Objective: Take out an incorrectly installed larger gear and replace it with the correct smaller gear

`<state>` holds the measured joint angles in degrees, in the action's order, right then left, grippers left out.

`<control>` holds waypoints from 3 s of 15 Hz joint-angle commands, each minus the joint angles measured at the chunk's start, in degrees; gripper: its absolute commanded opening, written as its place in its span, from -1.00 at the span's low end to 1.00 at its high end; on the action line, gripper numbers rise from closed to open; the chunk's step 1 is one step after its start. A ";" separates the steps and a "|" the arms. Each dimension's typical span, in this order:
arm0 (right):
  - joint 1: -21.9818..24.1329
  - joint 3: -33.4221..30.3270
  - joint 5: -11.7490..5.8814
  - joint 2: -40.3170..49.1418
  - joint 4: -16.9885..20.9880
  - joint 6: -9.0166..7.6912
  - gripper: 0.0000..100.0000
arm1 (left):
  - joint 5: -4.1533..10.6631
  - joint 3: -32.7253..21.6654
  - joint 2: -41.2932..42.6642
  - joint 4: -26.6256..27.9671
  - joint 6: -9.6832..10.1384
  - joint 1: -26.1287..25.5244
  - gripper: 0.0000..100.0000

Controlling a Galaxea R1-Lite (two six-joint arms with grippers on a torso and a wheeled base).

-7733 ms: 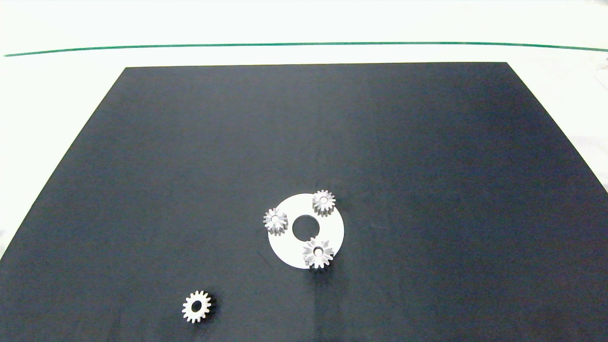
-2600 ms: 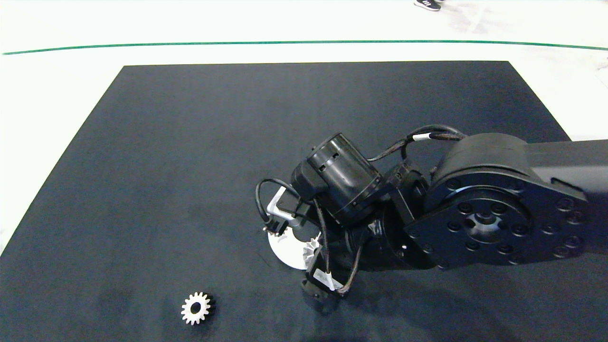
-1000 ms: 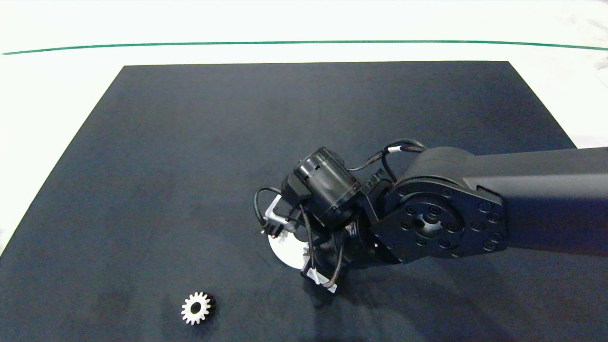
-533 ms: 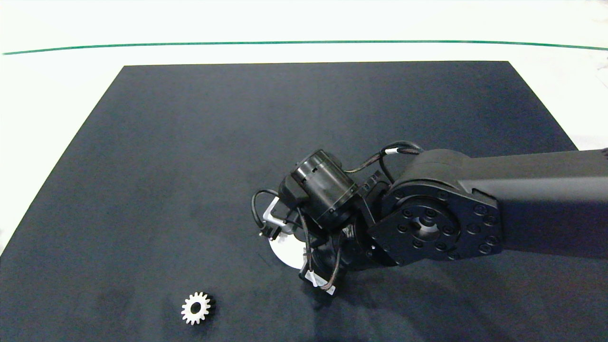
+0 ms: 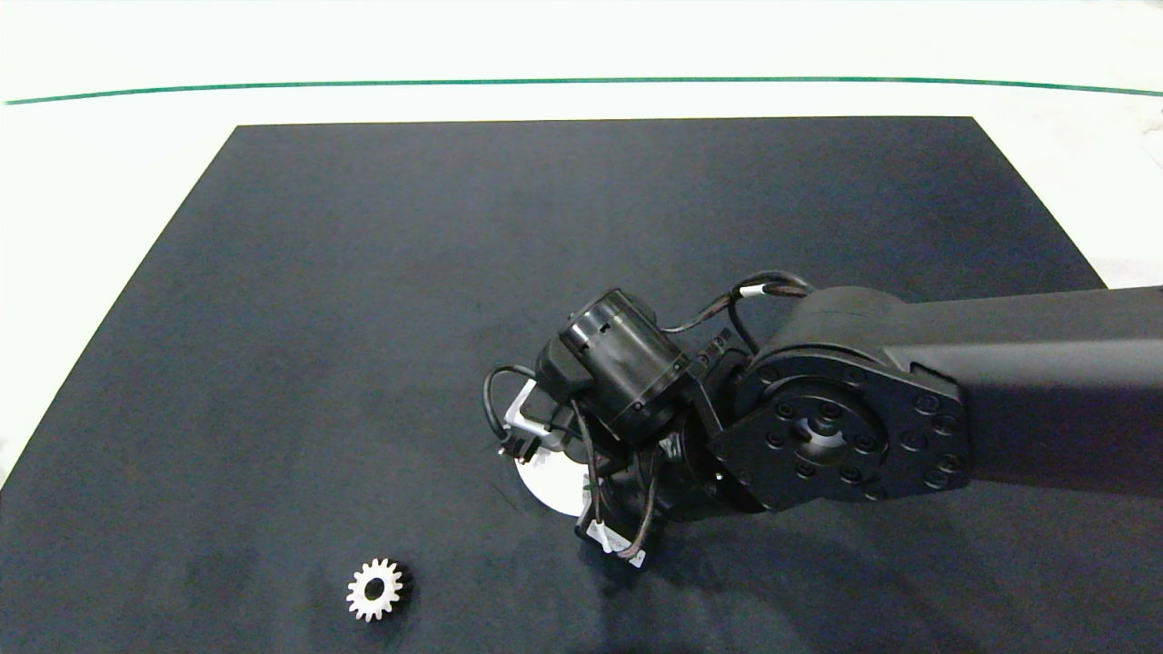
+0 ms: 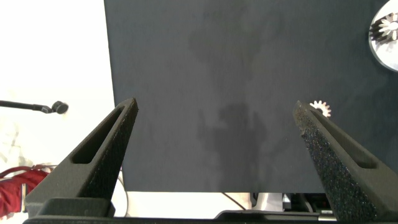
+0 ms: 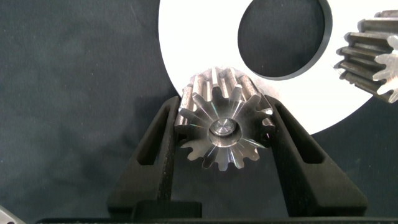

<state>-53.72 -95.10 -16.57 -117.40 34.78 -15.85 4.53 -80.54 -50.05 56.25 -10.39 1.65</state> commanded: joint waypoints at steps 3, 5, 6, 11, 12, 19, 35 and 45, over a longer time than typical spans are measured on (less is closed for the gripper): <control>-0.50 -0.61 -0.04 2.35 0.02 -0.15 -0.08 | 0.04 0.30 -0.04 0.35 -0.07 -0.06 1.00; -1.74 -0.53 -0.13 4.10 0.20 -0.24 -0.08 | 0.04 0.39 -0.04 0.27 -0.16 -0.06 1.00; -2.17 -0.26 -0.13 5.33 0.29 -0.24 -0.08 | 0.04 0.30 -0.04 0.27 -0.07 0.02 1.00; -1.91 5.63 -0.22 13.68 3.54 -0.15 -0.08 | 0.04 0.39 0.22 0.27 -0.07 0.02 1.00; -1.56 8.97 -0.22 15.71 3.36 0.03 -0.08 | 0.04 0.39 0.22 0.27 -0.16 0.02 1.00; 1.43 32.43 0.48 22.47 -13.33 0.47 -0.08 | 0.04 0.30 0.75 -0.79 -0.07 0.02 1.00; 1.96 44.83 2.33 21.95 -23.88 1.43 1.00 | -0.14 0.39 0.75 -0.79 -0.07 -0.24 1.00; 2.40 48.87 2.07 48.66 -23.97 1.35 1.00 | -0.76 1.88 -3.12 -1.23 0.19 -0.77 1.00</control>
<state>-51.82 -48.90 -14.52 -80.29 10.85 -14.46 3.72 -79.13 -51.61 54.76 -10.17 1.10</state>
